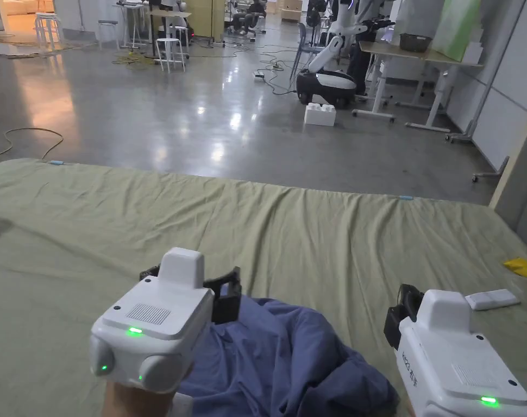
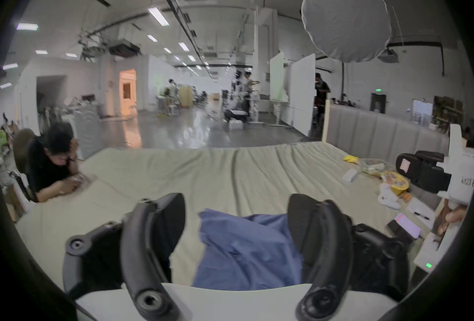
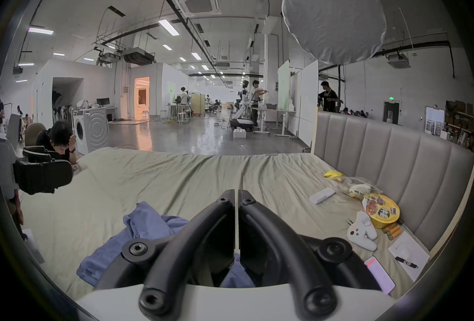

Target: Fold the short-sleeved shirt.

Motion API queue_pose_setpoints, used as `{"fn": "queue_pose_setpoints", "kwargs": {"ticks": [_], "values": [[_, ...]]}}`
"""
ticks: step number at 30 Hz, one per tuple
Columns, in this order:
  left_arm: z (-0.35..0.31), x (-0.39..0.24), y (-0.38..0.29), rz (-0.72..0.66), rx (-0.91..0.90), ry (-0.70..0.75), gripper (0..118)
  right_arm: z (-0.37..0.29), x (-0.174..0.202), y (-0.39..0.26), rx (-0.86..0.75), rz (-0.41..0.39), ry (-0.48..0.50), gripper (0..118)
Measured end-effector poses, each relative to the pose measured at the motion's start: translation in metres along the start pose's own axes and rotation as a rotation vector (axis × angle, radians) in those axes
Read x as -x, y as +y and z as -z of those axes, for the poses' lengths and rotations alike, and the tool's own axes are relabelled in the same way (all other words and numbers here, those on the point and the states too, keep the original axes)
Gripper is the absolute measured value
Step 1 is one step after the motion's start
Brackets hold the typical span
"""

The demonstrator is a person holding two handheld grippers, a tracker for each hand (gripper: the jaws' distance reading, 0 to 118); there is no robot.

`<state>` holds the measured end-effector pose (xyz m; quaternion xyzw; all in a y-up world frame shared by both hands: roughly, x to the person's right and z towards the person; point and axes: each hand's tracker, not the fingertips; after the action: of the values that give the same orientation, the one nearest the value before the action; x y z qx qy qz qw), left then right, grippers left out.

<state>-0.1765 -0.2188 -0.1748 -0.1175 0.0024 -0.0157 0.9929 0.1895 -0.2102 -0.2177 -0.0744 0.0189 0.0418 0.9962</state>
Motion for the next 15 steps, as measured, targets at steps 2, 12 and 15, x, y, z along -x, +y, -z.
{"fn": "queue_pose_setpoints", "kwargs": {"ticks": [2, 12, 15], "values": [[-0.012, 0.008, -0.003, 0.021, -0.025, 0.056, 36, 0.001, 0.008, 0.003, -0.023, -0.022, 0.009, 3], [-0.032, 0.041, -0.032, -0.060, 0.093, 0.139, 3, 0.008, 0.032, 0.000, -0.015, -0.030, 0.039, 3], [-0.029, 0.049, -0.044, -0.099, 0.142, 0.131, 3, 0.008, 0.033, -0.003, -0.009, -0.033, 0.044, 3]]}}
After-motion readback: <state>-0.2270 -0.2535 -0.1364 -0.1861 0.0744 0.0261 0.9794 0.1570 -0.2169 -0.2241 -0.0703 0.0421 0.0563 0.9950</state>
